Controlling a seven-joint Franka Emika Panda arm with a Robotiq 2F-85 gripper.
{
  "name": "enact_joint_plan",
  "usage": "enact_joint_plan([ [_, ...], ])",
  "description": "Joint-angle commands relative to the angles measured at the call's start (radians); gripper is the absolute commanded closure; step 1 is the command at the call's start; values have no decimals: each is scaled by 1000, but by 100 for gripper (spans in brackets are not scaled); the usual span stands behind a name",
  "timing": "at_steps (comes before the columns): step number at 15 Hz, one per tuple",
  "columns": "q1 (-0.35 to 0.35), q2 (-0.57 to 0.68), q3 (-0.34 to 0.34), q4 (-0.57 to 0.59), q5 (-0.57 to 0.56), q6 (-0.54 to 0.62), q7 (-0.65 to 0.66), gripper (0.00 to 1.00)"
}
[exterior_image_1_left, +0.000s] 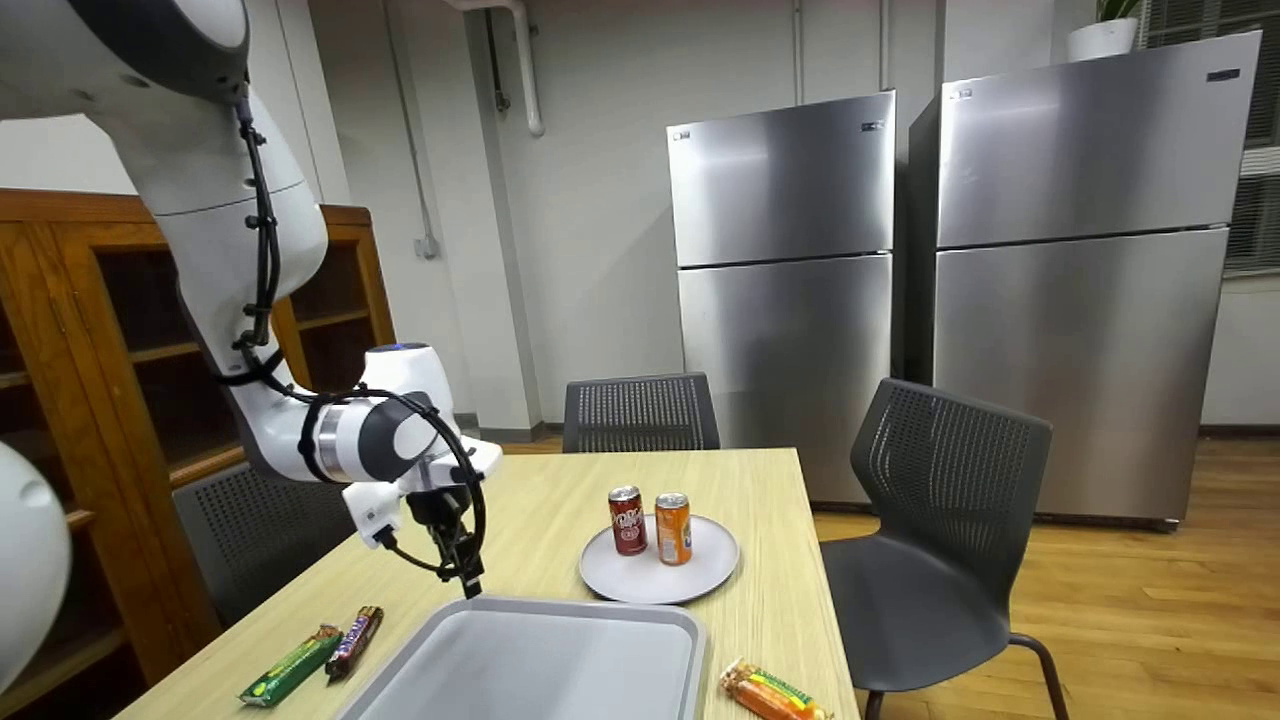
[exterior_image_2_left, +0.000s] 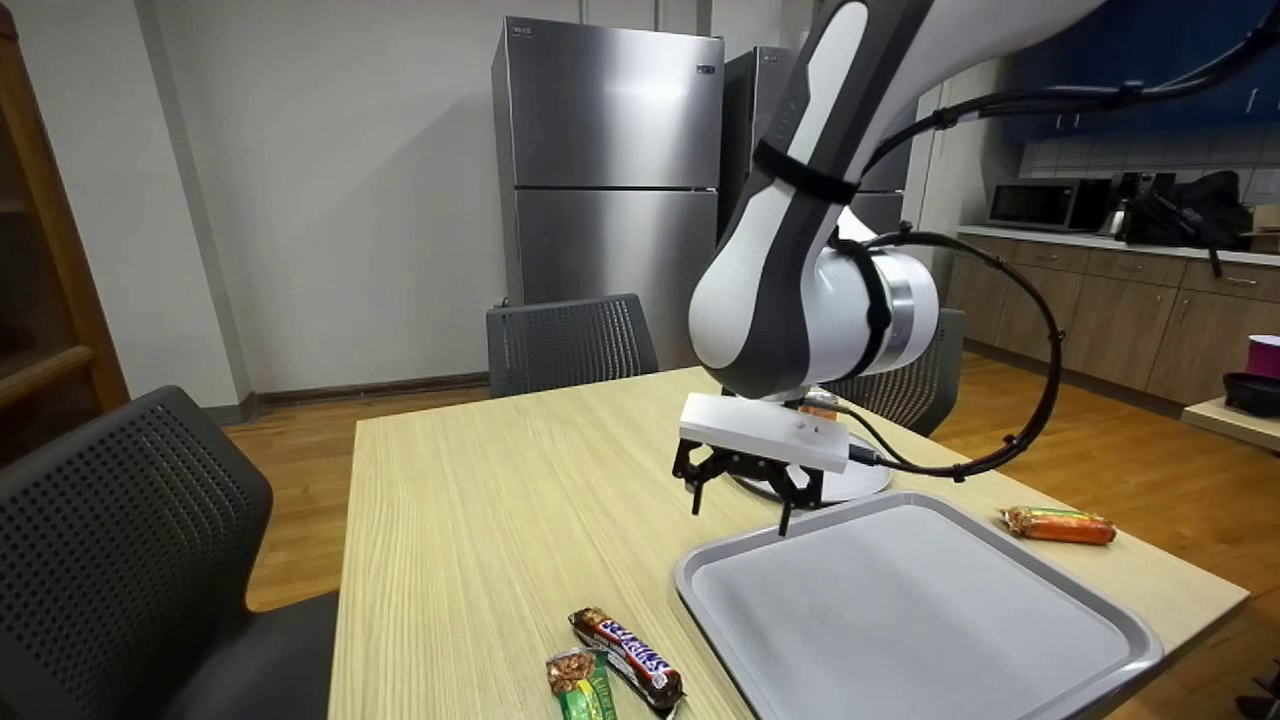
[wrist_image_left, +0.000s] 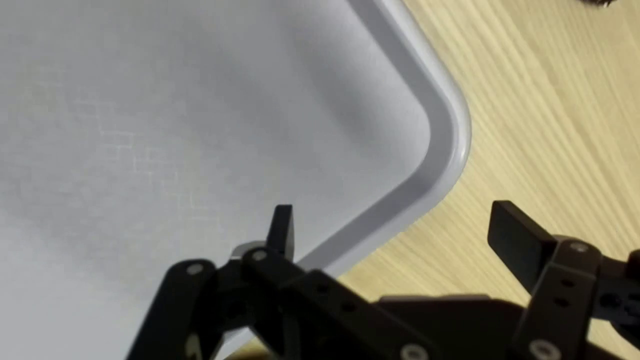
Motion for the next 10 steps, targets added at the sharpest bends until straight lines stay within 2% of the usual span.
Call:
enact_joint_plan([
  [1, -10, -20, -49, 52, -37, -93, 66, 0],
  [6, -36, -2, -85, 124, -107, -136, 68, 0],
  [10, -77, 38, -83, 189, -172, -131, 23, 0],
])
